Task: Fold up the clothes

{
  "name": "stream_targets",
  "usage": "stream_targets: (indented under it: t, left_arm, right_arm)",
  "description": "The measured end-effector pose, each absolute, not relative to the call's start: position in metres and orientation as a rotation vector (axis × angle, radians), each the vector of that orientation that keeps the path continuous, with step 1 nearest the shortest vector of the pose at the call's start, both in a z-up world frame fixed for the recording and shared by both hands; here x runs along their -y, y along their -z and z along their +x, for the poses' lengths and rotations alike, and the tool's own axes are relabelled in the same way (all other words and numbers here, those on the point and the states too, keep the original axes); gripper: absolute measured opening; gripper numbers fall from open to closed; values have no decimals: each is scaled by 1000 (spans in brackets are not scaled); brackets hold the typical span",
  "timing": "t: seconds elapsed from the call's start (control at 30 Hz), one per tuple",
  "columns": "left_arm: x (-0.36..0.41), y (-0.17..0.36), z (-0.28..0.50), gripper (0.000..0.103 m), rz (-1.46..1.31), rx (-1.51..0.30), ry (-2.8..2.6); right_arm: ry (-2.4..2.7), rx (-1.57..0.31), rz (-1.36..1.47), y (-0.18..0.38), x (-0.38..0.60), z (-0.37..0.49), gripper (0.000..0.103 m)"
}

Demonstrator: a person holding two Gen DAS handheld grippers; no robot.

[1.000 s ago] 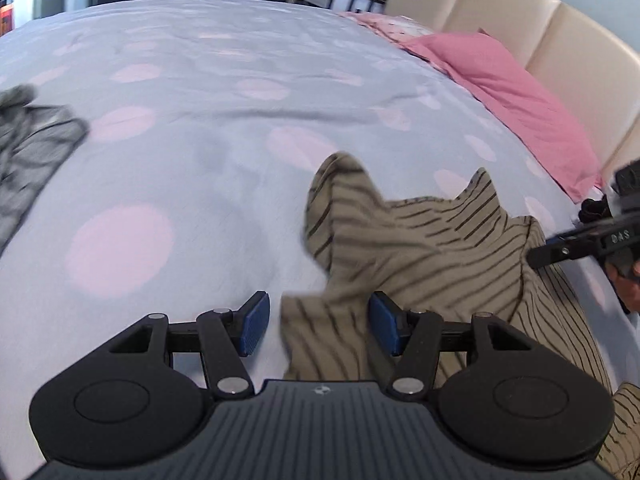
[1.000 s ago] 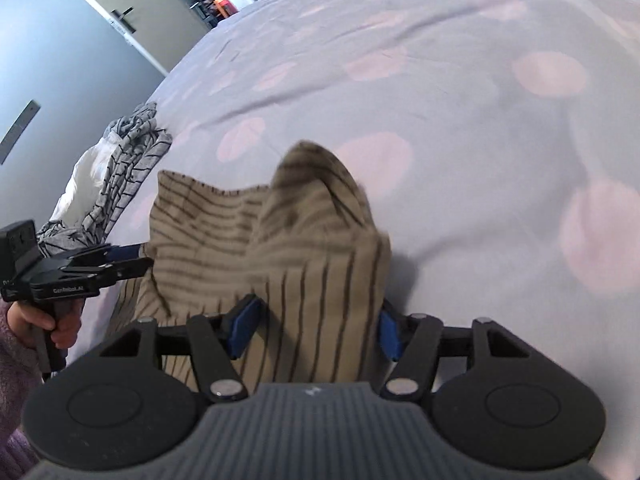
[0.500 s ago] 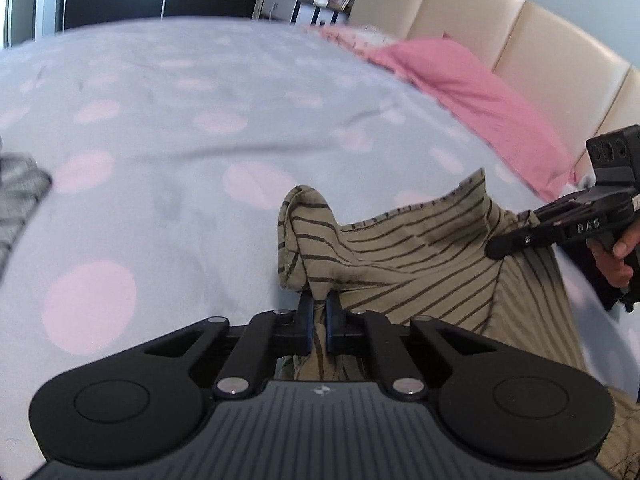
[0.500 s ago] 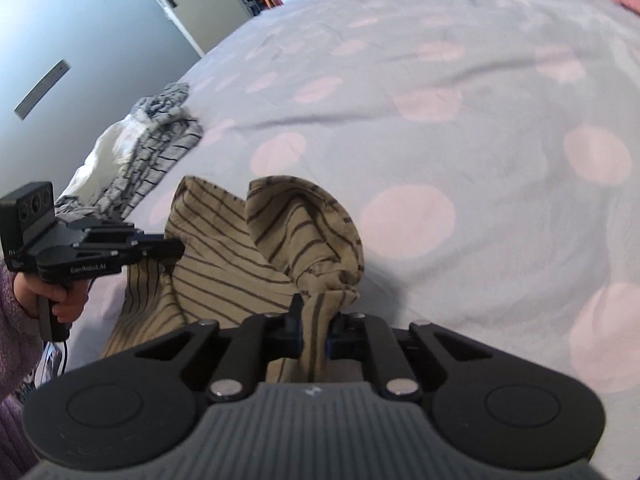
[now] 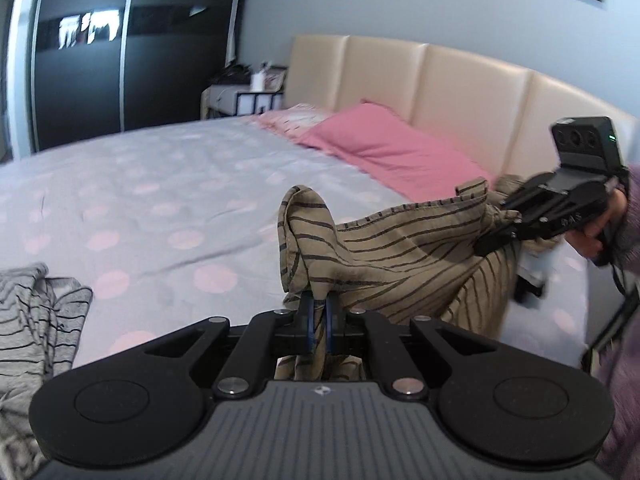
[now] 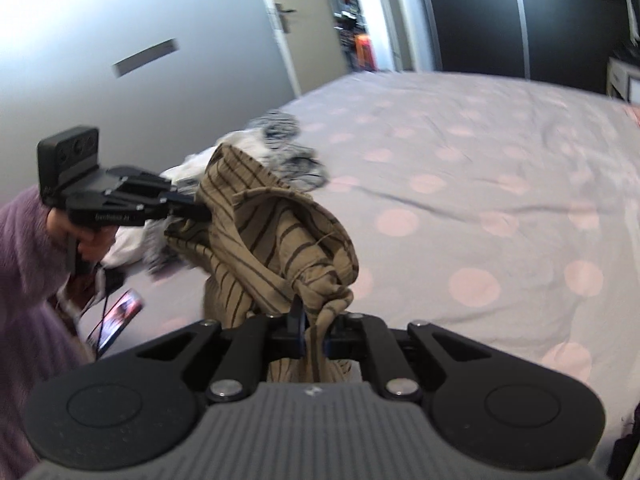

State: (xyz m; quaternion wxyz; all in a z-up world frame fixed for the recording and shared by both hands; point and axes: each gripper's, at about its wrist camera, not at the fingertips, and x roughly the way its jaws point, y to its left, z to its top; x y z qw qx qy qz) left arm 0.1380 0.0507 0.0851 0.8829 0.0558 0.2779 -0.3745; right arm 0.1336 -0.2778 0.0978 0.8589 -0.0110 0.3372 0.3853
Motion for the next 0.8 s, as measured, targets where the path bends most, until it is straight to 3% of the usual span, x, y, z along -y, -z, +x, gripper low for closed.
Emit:
stream_targets:
  t: [0.2,0.57,0.8]
  left_arm:
    - [-47,-82,56,3,239,-574,839]
    - [-25,-5,-20,3,458,-723,900]
    - [-16,22,-33,5,608,-804,921]
  right_arm:
    - [-908,-682,-145,-82,271,61,10]
    - [-977,-763,-394,-2,247,-13,11]
    - [-979,-833,-516,18,239,-34,31]
